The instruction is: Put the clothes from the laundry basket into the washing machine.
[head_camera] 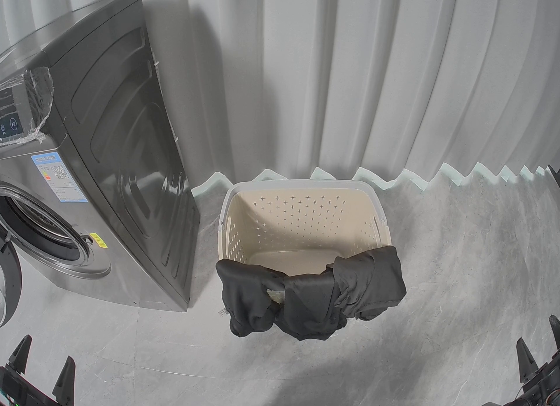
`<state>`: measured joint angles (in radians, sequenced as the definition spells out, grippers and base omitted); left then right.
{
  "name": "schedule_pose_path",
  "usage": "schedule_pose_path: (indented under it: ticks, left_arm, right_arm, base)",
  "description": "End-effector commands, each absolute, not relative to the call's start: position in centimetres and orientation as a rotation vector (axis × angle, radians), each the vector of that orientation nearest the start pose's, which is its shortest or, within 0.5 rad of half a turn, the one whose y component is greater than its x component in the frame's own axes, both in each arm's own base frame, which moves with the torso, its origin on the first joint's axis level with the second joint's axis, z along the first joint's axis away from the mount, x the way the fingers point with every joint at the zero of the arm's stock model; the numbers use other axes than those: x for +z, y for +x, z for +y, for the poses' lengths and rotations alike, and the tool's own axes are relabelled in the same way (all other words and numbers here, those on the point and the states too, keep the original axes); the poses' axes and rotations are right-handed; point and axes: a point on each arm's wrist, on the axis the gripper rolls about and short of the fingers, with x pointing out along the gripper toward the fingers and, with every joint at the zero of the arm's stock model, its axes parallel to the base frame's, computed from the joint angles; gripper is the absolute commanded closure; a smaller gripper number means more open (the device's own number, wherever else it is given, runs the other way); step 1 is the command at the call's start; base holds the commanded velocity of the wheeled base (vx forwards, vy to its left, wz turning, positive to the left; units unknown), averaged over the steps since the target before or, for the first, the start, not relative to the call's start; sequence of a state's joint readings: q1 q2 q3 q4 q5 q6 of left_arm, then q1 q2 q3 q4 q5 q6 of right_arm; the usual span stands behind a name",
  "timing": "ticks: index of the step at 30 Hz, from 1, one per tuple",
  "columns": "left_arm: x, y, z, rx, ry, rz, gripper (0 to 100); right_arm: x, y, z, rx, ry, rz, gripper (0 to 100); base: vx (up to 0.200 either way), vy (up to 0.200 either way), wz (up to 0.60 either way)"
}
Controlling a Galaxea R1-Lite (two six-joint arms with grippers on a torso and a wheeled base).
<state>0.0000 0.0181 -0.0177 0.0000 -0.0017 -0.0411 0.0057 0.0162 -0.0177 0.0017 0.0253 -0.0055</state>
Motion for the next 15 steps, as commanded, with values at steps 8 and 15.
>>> schedule_pose_path:
  ticks: [8,15]
  left_arm:
    - [7.59,-2.28,0.00,-0.003,-0.040,0.000,0]
    - [7.59,-2.28,0.00,-0.003,-0.040,0.000,0]
  right_arm:
    - [7.53,-2.28,0.04,0.032,-0.006,0.001,0]
    - [7.53,-2.28,0.04,0.032,-0.006,0.001,0]
  base:
    - [0.075,0.000,0.00]
    - [0.000,0.000,0.00]
